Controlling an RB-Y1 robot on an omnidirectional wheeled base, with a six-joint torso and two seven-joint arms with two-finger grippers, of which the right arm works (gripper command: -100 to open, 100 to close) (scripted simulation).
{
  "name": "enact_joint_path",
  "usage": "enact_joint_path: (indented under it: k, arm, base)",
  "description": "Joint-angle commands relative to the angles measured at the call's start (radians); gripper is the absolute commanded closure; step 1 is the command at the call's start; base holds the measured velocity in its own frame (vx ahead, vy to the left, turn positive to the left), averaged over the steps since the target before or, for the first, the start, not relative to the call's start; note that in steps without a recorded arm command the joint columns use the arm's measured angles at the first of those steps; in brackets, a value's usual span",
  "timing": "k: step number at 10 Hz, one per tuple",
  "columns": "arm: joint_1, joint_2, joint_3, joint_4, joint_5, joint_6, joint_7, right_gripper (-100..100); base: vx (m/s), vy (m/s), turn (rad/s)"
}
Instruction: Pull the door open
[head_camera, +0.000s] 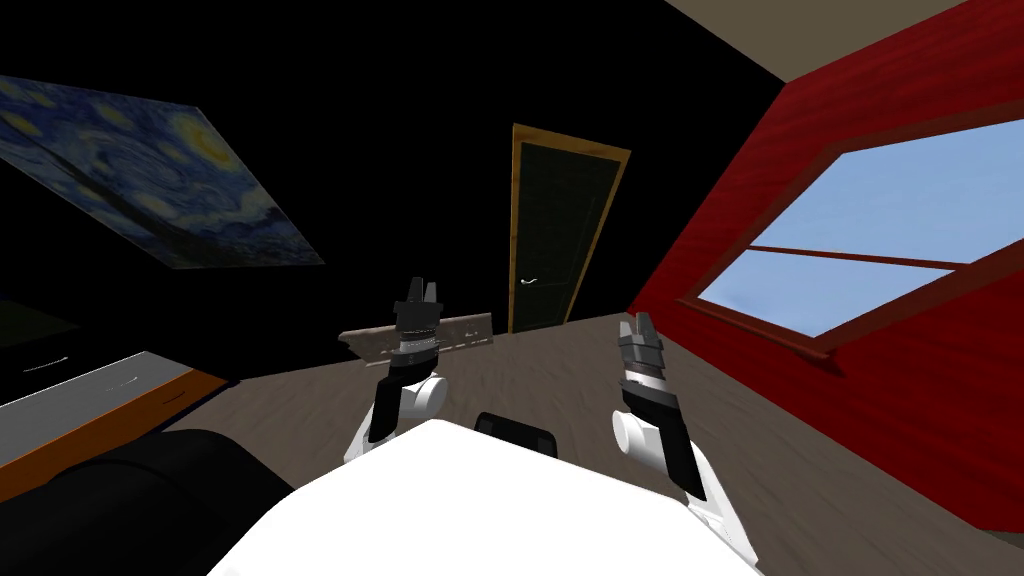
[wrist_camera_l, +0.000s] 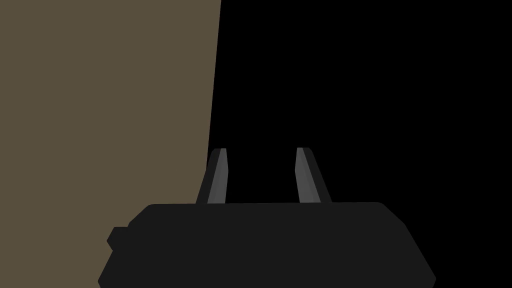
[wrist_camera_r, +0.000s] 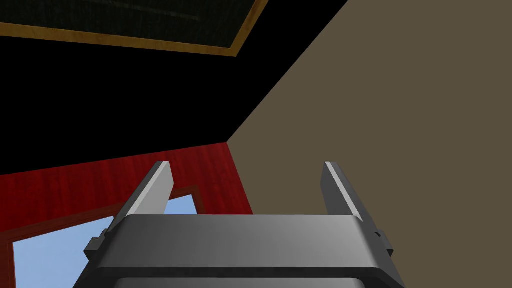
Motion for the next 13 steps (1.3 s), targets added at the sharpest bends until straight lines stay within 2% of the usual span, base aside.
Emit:
enact_joint_path:
  k: [1, 9, 10, 11, 13]
  arm:
    - [-0.021, -0.006, -0.005, 0.041, 0.008, -0.004, -0.009, -100]
    - [-0.107, -0.034, -0.031, 0.257, 0.046, -0.046, -0.06, -100]
    - [-0.119, -0.037, -0.034, 0.28, 0.051, -0.051, -0.067, -100]
    - [-0.119, -0.037, -0.034, 0.287, 0.051, -0.051, -0.067, -100]
    - [-0.142, -0.043, -0.041, 0.341, 0.061, -0.062, -0.08, -100]
  base:
    - [0.092, 0.006, 0.08]
    - [0.1, 0.008, 0.091]
    - [0.091, 0.008, 0.092]
    - [0.063, 0.011, 0.034]
    - [0.071, 0.002, 0.082]
